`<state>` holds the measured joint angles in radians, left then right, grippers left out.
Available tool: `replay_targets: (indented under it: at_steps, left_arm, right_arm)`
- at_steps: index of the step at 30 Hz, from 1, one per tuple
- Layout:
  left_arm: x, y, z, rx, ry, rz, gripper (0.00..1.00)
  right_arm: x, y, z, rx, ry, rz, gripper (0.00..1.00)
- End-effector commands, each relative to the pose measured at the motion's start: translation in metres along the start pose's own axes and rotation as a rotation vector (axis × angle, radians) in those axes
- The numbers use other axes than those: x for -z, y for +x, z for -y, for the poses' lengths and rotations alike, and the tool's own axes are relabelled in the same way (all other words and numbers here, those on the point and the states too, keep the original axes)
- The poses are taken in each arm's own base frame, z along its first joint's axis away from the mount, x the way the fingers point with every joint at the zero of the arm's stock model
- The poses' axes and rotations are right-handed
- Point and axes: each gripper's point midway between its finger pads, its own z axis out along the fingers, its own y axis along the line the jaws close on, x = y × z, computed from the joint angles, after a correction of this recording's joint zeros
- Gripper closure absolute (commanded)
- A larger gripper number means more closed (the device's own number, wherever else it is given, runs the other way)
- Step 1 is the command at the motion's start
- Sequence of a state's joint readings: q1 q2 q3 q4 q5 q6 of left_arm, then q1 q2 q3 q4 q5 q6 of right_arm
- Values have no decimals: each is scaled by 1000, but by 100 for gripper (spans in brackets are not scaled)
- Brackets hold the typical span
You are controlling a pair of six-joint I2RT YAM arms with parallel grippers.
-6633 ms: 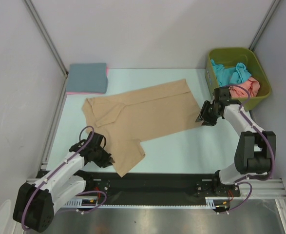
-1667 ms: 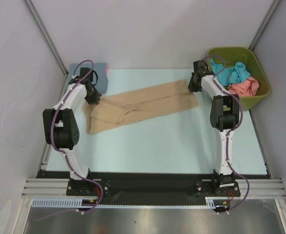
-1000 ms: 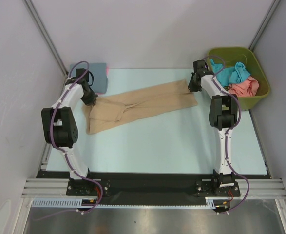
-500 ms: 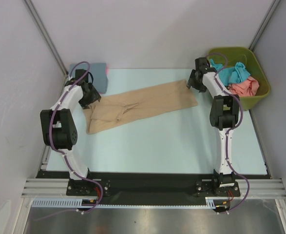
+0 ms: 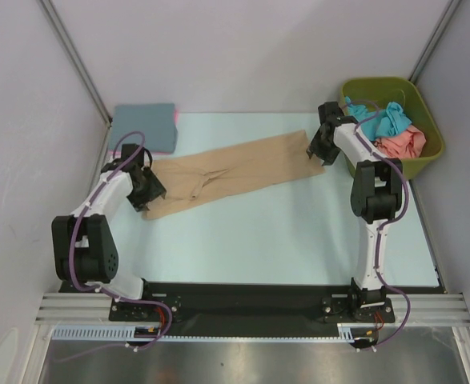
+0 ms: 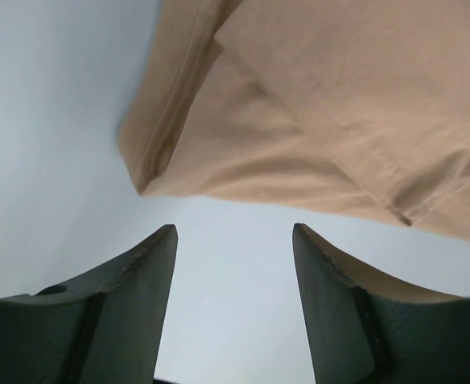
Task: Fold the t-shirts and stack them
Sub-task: Fold the tshirt
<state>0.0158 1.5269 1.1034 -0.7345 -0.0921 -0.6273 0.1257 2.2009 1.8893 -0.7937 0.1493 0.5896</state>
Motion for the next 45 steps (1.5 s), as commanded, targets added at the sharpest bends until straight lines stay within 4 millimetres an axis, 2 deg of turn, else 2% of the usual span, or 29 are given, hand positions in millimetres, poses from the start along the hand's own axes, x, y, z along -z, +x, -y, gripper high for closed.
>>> replay_targets:
  at_steps: [1,8,10,13,16,20,24,30,33,39,42,45]
  left_arm:
    - [-5,16,1,85,27,-65,34]
    - [-5,16,-14,118,-6,-69,29]
    - [-4,20,-20,143,-31,-80,28]
    - [-3,35,-30,199,-63,-112,25]
    - [-8,44,-36,258,-77,-133,25]
    - [-23,47,-42,296,-88,-160,25]
    - [-36,49,-51,314,-105,-179,27]
    - [-33,45,-62,303,-131,-134,26]
    - [-38,50,-66,314,-131,-151,26]
    - [-46,48,-66,301,-122,-149,27]
    - [-39,44,-61,283,-87,-140,29]
    - [-20,36,-50,275,-17,-101,29]
  right_arm:
    - [-2,4,3,-90,31,-10,46]
    - [-4,15,16,-80,70,-28,46]
    - [-4,21,20,-72,78,-37,46]
    - [-7,27,25,-53,91,-44,46]
    - [-9,31,29,-43,101,-50,45]
    - [-12,35,30,-26,97,-43,44]
    - [-18,34,34,5,118,-35,44]
    - [-15,28,36,15,124,-8,44]
    - [-15,22,32,19,119,8,44]
    - [-22,17,26,46,104,11,43]
    - [-18,15,24,55,99,21,43]
    - [-7,7,23,61,91,47,43]
